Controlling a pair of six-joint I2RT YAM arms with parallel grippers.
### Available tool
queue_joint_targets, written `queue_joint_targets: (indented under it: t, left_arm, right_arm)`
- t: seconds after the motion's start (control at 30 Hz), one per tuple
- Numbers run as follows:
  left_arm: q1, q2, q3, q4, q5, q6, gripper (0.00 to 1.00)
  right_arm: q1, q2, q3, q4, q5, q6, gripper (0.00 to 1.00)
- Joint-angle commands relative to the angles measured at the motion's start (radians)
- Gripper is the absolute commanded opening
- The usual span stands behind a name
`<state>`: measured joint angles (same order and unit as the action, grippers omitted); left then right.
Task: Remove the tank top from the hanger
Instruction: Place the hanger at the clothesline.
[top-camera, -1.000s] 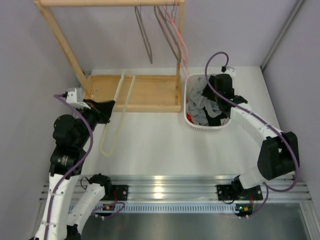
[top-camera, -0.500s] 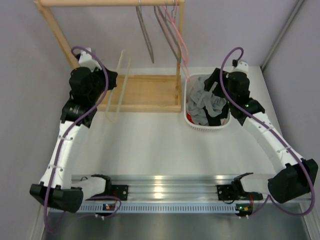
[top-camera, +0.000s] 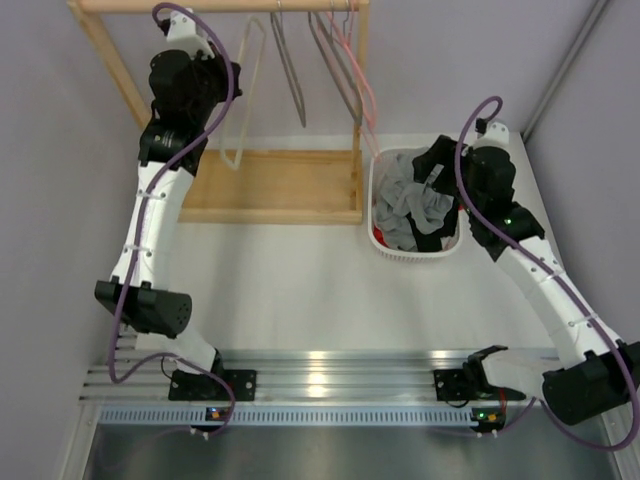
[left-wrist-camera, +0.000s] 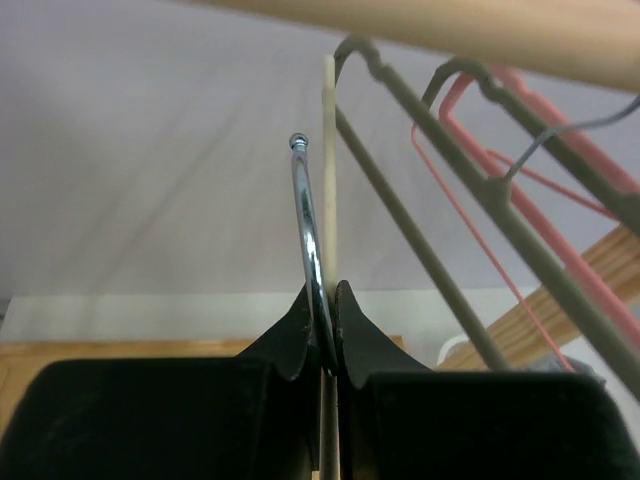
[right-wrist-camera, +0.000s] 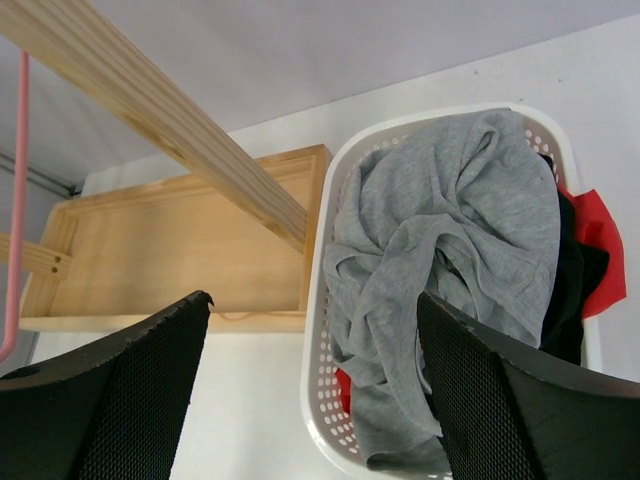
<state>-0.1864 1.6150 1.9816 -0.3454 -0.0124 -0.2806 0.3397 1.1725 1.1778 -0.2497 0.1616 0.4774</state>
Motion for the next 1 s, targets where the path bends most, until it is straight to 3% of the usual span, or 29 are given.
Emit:
queue_joint_targets:
  t: [0.0, 0.3, 0.53, 0.8, 0.83, 0.87, 0.97]
  left_arm:
    - [-0.004, 0.099, 0.19, 0.059, 0.046, 0.032, 0.0]
    - [-0.004, 0.307, 0.508, 0.066, 0.069, 0.053, 0.0]
    - [-0.002, 0.408, 0.537, 0.128, 0.098, 0.074, 0.0]
    - [0.025, 0.488, 0.52, 0.126, 0.135, -0.003, 0.0]
    - [0.027, 0.47, 0.495, 0.125, 0.143, -0.015, 0.14]
    - [0.027, 0.458, 0.476, 0.128, 0.143, -0.017, 0.2]
    - [0.027, 0.382, 0.397, 0.126, 0.124, -0.014, 0.23]
  right_arm:
    - [0.016, -0.056, 0.033, -0.017, -0.002, -0.02, 0.83]
    - [0.015, -0.106, 0.014, -0.019, -0.005, -0.014, 0.84]
    - [0.016, -0.143, 0.02, -0.028, -0.06, 0.013, 0.84]
    - [0.016, -0.208, -0.012, -0.039, -0.059, 0.006, 0.84]
    - [0.015, -0.217, -0.013, -0.039, -0.071, 0.004, 0.84]
    - [0.016, -0.218, -0.018, -0.039, -0.073, 0.003, 0.84]
    - [0.016, -0.231, -0.024, -0.039, -0.076, 0.004, 0.85]
